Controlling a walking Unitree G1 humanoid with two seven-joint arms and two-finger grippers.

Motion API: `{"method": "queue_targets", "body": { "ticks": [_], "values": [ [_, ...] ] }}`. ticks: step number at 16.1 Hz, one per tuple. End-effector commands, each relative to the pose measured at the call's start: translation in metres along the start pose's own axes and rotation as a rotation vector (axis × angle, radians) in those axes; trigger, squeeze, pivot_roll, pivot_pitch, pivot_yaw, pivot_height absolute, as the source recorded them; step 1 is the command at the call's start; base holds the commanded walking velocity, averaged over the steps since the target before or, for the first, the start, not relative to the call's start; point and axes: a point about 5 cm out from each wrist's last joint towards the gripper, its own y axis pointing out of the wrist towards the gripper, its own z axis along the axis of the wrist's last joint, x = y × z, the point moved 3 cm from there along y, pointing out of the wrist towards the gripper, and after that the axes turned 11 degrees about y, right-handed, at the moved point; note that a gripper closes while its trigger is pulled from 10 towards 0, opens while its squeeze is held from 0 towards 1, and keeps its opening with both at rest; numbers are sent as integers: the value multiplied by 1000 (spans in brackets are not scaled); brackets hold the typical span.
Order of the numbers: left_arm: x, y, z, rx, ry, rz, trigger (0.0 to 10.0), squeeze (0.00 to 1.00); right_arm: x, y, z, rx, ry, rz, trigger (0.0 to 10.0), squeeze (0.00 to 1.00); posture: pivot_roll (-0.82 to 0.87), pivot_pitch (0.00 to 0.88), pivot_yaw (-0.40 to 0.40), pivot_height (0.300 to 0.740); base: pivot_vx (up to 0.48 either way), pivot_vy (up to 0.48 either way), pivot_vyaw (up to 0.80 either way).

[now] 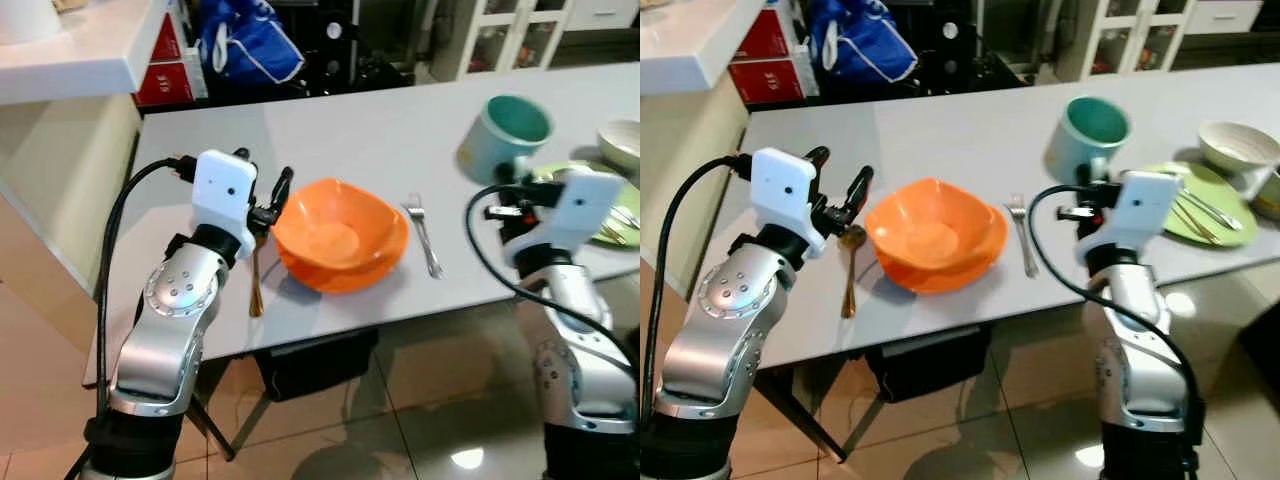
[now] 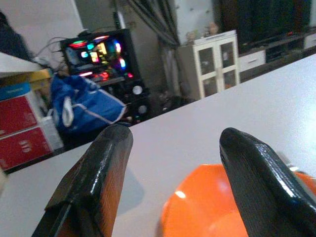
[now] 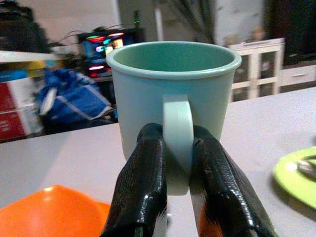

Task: Setting the table

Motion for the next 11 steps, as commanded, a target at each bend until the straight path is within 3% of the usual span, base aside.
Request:
{"method": "queue_targets", "body": {
  "ticks": [1, 3, 7, 9, 11],
  "values": [
    [-3, -1, -3, -13, 10, 16, 10000, 0, -5, 1, 10, 23, -3, 11, 10000, 0, -28, 0, 23, 740, 412, 0, 0],
    [-4, -1, -4, -15, 8, 21, 10000, 0, -7, 2, 7, -3, -40, 21, 10000, 0, -23, 0, 17, 740, 426, 0, 0],
    [-3, -4, -6, -20, 13, 16, 10000, 0, -5, 1, 8, 4, -29, -12, 10000, 0, -24, 0, 23, 740, 435, 0, 723],
    [-1, -4, -7, -21, 10, 10, 10000, 0, -1, 0, 10, 8, -28, -33, 10000, 0, -29, 0, 25, 740, 435, 0, 0],
    [6, -4, -8, -23, -9, -21, 10000, 0, 7, -2, 12, 12, -55, -72, 10000, 0, -35, 0, 32, 740, 0, 0, 0]
  ]
}}
